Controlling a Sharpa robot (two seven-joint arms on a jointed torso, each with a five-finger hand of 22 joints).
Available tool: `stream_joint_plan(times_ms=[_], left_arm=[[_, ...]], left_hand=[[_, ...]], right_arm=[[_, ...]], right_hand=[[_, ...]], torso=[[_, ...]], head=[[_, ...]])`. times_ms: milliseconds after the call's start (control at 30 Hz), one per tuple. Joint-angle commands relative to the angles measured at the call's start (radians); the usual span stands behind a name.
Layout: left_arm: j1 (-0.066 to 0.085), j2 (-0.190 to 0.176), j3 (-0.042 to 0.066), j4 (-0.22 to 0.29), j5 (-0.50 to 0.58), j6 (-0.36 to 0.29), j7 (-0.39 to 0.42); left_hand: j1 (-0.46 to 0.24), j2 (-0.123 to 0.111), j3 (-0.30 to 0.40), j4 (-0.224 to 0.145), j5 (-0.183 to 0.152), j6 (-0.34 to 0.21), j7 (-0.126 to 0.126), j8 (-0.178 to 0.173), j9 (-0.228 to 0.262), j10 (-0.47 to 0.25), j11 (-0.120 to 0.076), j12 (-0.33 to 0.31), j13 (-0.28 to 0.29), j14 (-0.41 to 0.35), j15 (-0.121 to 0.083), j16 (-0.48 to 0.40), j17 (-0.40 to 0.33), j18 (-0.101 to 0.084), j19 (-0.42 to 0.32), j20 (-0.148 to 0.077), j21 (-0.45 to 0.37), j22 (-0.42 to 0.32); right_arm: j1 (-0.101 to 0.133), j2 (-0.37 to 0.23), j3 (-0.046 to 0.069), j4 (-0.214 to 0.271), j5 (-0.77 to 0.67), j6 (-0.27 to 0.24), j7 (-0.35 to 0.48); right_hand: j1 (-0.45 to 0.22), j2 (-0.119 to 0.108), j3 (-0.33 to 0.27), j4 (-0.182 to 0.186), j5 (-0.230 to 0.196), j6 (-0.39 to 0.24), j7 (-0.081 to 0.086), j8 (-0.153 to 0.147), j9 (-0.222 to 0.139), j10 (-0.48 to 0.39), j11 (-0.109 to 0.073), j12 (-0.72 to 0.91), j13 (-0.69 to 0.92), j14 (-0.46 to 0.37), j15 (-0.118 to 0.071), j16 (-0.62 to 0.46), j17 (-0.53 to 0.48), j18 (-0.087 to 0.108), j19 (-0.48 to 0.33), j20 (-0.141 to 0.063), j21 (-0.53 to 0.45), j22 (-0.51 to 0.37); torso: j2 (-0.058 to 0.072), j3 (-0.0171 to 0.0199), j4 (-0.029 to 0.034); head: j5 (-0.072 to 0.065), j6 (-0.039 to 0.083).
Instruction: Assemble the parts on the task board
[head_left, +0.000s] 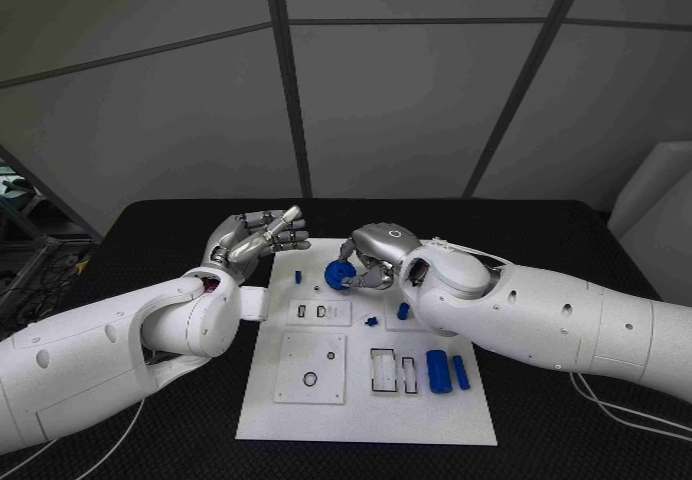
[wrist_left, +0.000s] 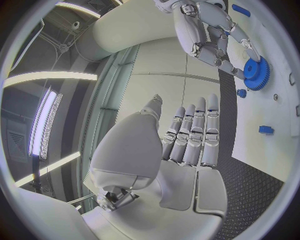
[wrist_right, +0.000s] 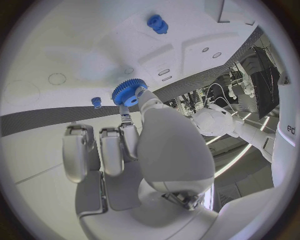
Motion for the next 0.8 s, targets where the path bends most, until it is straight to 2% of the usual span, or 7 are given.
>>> stream_joint_plan(times_ms=[33, 233, 433, 533, 800], left_arm=[[0.001, 0.001, 0.001, 0.000, -0.007, 0.013, 0.004], [0.001, 0.002, 0.001, 0.000, -0.007, 0.013, 0.004], [0.001, 0.002, 0.001, -0.001, -0.007, 0.013, 0.004], [0.001, 0.004, 0.001, -0.001, -0.007, 0.013, 0.004], [0.001, 0.005, 0.001, -0.001, -0.007, 0.012, 0.005]], left_hand=[[0.002, 0.010, -0.001, -0.004, -0.004, 0.003, 0.004, -0.004, 0.000, -0.002, 0.003, -0.003, 0.000, -0.006, 0.002, -0.005, 0.001, -0.020, -0.003, 0.001, 0.006, -0.001], [0.002, 0.010, -0.001, -0.004, -0.004, 0.003, 0.004, -0.004, 0.000, -0.002, 0.003, -0.003, 0.000, -0.006, 0.002, -0.005, 0.001, -0.020, -0.003, 0.001, 0.006, -0.001], [0.002, 0.010, -0.001, -0.004, -0.004, 0.003, 0.004, -0.004, 0.000, -0.002, 0.003, -0.003, 0.000, -0.006, 0.002, -0.005, 0.001, -0.020, -0.003, 0.001, 0.006, -0.001], [0.003, 0.010, 0.000, -0.005, -0.004, 0.003, 0.004, -0.004, 0.000, -0.002, 0.003, -0.004, 0.000, -0.006, 0.002, -0.005, 0.001, -0.020, -0.004, 0.001, 0.006, -0.002], [0.003, 0.010, 0.000, -0.005, -0.004, 0.003, 0.004, -0.004, 0.000, -0.002, 0.003, -0.004, 0.000, -0.006, 0.002, -0.005, 0.001, -0.020, -0.004, 0.001, 0.006, -0.002]], right_arm=[[0.002, 0.001, 0.001, 0.001, -0.009, -0.073, 0.009], [0.002, 0.010, 0.001, -0.020, -0.017, -0.089, -0.006], [0.002, 0.036, 0.001, -0.063, -0.018, -0.052, -0.007], [0.002, 0.052, 0.001, -0.088, -0.018, -0.027, -0.011], [0.002, 0.081, 0.001, -0.127, -0.019, 0.003, -0.020]], right_hand=[[-0.011, 0.002, 0.003, 0.000, 0.005, 0.016, -0.011, 0.001, 0.001, 0.006, -0.001, 0.004, 0.052, 0.078, -0.008, 0.005, 0.131, -0.014, 0.027, -0.005, 0.007, 0.165], [-0.012, 0.001, 0.004, 0.000, 0.006, 0.016, -0.011, 0.001, 0.001, 0.005, -0.001, 0.003, 0.051, 0.078, -0.008, 0.005, 0.131, -0.015, 0.028, -0.005, 0.007, 0.167], [-0.025, -0.006, 0.005, 0.004, -0.005, 0.016, -0.010, -0.002, 0.000, 0.006, 0.000, 0.002, 0.051, 0.078, -0.007, 0.005, 0.131, -0.015, 0.028, -0.005, 0.007, 0.167], [-0.028, -0.007, 0.007, 0.004, -0.011, 0.016, -0.010, -0.003, -0.001, 0.006, 0.000, 0.001, 0.050, 0.078, -0.007, 0.004, 0.130, -0.014, 0.027, -0.004, 0.007, 0.166], [-0.029, -0.008, 0.007, 0.005, -0.014, 0.016, -0.010, -0.003, -0.001, 0.005, 0.000, 0.000, 0.049, 0.078, -0.007, 0.004, 0.129, -0.014, 0.027, -0.004, 0.007, 0.165]], torso=[[0.000, -0.0004, 0.0001], [0.000, -0.0004, 0.0016], [0.000, -0.0015, 0.0008], [0.000, -0.0009, 0.0019], [0.000, -0.0008, 0.0012]], head=[[0.000, 0.000], [0.000, 0.000], [-0.002, -0.001], [-0.003, -0.001], [-0.001, -0.001]])
